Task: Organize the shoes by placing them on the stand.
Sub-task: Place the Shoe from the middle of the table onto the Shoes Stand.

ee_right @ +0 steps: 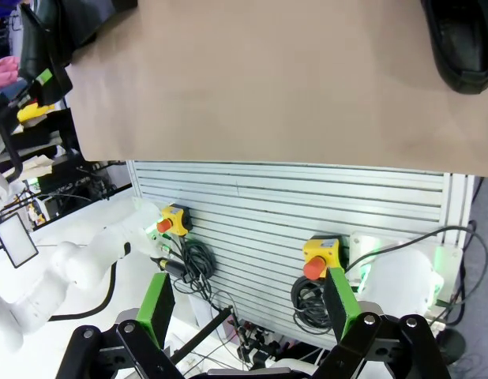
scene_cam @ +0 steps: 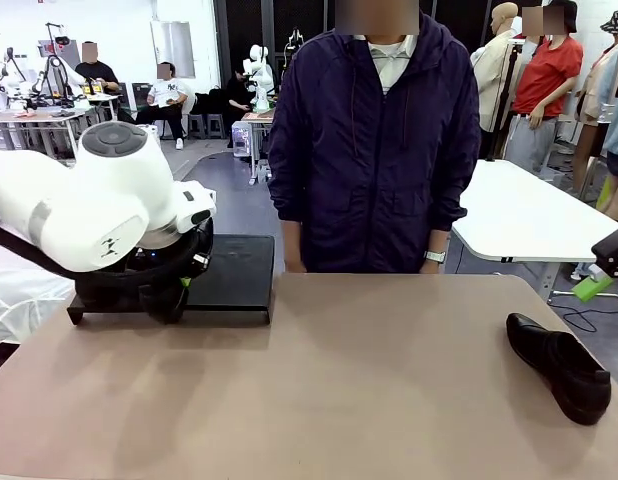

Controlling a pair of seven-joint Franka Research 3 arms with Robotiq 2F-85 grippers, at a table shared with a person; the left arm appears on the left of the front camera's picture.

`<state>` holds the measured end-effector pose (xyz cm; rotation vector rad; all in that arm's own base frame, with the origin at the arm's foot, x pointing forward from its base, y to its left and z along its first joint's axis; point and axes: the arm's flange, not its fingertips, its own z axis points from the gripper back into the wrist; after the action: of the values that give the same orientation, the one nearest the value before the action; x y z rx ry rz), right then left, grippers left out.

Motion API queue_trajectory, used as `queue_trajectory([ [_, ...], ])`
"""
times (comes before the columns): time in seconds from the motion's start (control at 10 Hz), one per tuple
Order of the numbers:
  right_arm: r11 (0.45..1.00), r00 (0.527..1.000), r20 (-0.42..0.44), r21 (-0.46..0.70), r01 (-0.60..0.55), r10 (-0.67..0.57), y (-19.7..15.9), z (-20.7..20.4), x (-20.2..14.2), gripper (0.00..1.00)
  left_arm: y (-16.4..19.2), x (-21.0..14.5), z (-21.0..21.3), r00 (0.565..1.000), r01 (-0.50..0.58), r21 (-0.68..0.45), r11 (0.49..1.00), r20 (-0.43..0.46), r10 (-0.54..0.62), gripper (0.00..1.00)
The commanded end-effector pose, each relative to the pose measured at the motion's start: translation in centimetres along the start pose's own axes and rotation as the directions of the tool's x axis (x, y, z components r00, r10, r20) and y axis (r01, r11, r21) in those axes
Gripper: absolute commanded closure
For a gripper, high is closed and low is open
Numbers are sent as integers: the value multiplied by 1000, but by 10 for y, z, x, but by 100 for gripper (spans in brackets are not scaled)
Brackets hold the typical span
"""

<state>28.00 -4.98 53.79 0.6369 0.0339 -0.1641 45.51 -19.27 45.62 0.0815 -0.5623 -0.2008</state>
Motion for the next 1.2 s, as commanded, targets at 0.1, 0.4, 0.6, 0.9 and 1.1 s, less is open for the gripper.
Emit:
queue_trajectory([
  [0.1,999,1000,-3,33,-25,25,1,3,1,0,0,0,0,1000,0,0,1000,0,0,100],
  [0.4,999,1000,-3,33,-25,25,1,3,1,0,0,0,0,1000,0,0,1000,0,0,100],
  [0.6,999,1000,-3,33,-25,25,1,3,1,0,-15,10,-16,1000,-24,-29,999,14,25,100],
  [0.9,999,1000,-3,33,-25,25,1,3,1,0,1,53,-38,993,-106,37,994,58,103,100],
  [1.1,999,1000,-3,33,-25,25,1,3,1,0,-2,77,-50,994,-103,73,992,54,99,100],
])
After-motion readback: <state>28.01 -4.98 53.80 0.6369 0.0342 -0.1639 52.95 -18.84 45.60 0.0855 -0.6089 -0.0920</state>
